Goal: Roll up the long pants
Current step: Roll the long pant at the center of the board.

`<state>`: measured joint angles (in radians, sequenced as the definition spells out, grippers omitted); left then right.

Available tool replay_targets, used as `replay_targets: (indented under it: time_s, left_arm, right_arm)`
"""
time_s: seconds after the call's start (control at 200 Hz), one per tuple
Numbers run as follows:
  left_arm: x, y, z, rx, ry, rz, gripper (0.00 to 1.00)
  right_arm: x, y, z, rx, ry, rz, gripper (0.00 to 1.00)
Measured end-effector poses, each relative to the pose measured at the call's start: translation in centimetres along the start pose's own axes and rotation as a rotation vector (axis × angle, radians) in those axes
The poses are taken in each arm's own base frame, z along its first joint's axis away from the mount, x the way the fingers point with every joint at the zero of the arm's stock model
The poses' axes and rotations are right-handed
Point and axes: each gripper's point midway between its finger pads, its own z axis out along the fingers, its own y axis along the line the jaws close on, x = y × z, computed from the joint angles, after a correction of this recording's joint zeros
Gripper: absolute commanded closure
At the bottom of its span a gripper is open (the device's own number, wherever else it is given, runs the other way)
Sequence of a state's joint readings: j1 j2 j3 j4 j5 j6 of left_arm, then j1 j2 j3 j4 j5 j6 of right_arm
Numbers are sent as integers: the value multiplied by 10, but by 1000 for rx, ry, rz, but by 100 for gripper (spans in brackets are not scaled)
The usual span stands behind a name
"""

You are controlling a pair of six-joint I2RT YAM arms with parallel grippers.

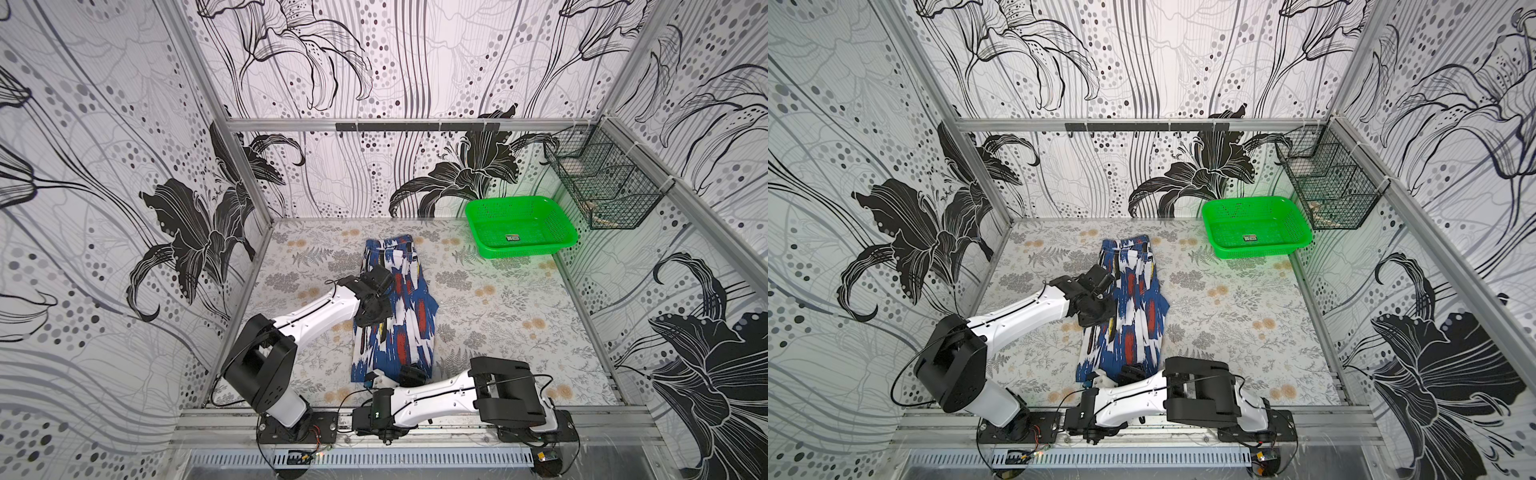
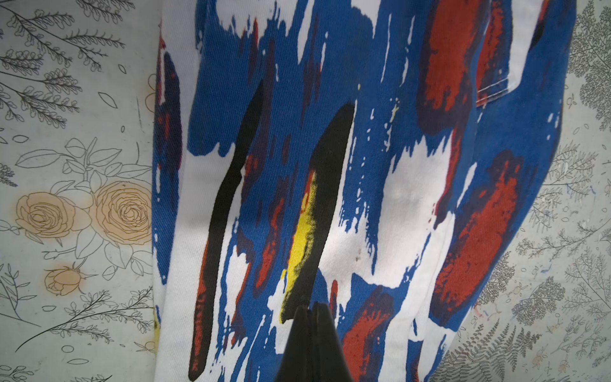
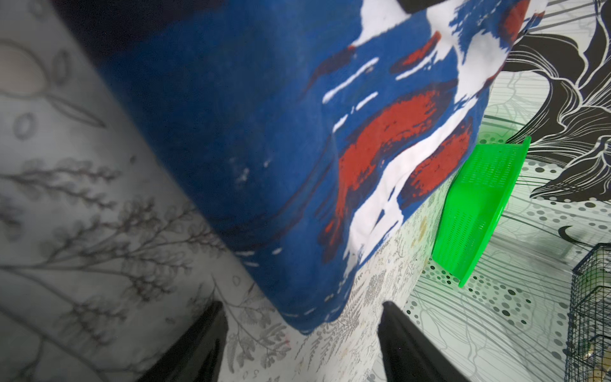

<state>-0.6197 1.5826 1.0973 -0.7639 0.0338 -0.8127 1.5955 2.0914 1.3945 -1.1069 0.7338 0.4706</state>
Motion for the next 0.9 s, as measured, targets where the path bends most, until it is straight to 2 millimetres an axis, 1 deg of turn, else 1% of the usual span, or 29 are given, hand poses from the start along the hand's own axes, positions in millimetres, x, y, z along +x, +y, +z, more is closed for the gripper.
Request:
replay_targets:
  time_s: [0.16, 0.325, 0.37, 0.41, 0.431, 0.471, 0.506, 0.566, 0.586, 0.626, 0.856, 0.896]
  left_arm:
    - [0, 0, 0, 1, 0, -1, 100]
    - [0, 0, 0, 0, 0, -1, 100]
    - [0, 0, 0, 0, 0, -1, 100]
    - [0, 0, 0, 0, 0, -1, 100]
    - [0, 0, 0, 0, 0, -1, 100]
    - [0, 0, 0, 0, 0, -1, 100]
    - [0, 0, 0, 0, 0, -1, 100]
    - [-1, 1, 0, 0, 0, -4, 100]
    - [-1, 1, 0, 0, 0, -5, 100]
    - [-1, 1, 0, -1, 1, -5, 100]
    - [1, 3, 2, -5, 6, -5, 100]
    - [2, 4, 3, -7, 9, -5, 100]
  right_arm:
    - [-3, -2, 3, 21, -8, -9, 24]
    - [-9, -9, 10, 44, -14, -3, 25]
    - [-11, -11, 12, 46, -14, 0, 29]
    - [-12, -12, 14, 46, -14, 2, 34]
    - [-12, -11, 15, 44, -14, 3, 37]
    - [-13, -10, 17, 40, -14, 2, 48]
    - [-14, -8, 18, 33, -15, 4, 55]
    - [-16, -5, 20, 33, -16, -6, 58]
    - [-16, -4, 21, 33, -17, -9, 63]
    - [-16, -3, 21, 30, -16, -10, 66]
    - [-17, 0, 22, 22, -20, 0, 66]
    - [-17, -1, 22, 22, -20, 0, 68]
